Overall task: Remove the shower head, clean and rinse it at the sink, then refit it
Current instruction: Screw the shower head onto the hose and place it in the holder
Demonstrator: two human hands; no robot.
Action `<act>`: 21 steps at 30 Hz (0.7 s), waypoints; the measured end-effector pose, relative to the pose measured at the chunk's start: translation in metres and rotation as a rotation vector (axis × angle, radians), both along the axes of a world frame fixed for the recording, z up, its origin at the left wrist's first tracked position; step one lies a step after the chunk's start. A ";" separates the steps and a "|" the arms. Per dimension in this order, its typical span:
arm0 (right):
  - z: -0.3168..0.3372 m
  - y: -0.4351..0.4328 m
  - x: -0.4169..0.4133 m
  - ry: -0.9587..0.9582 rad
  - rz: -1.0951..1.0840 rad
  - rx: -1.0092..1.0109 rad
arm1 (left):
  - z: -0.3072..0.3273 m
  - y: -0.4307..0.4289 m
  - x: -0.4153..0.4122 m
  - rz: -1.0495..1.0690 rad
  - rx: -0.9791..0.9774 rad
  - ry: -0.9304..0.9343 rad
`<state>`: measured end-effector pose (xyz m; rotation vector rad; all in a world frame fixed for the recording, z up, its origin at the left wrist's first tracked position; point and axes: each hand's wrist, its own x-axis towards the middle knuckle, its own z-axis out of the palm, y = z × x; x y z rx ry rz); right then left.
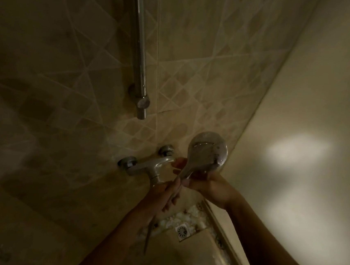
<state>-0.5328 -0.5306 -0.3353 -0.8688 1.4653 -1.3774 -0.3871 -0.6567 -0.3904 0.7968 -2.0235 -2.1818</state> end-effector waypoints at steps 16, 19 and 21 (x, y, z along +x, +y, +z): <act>0.145 0.010 -0.102 0.236 0.132 -0.207 | 0.081 0.077 -0.053 0.159 -0.277 0.140; 0.156 0.008 -0.109 0.282 0.102 -0.246 | 0.098 0.090 -0.065 0.261 -0.508 0.093; 0.165 0.004 -0.112 0.298 0.057 -0.273 | 0.106 0.093 -0.075 0.348 -0.602 0.079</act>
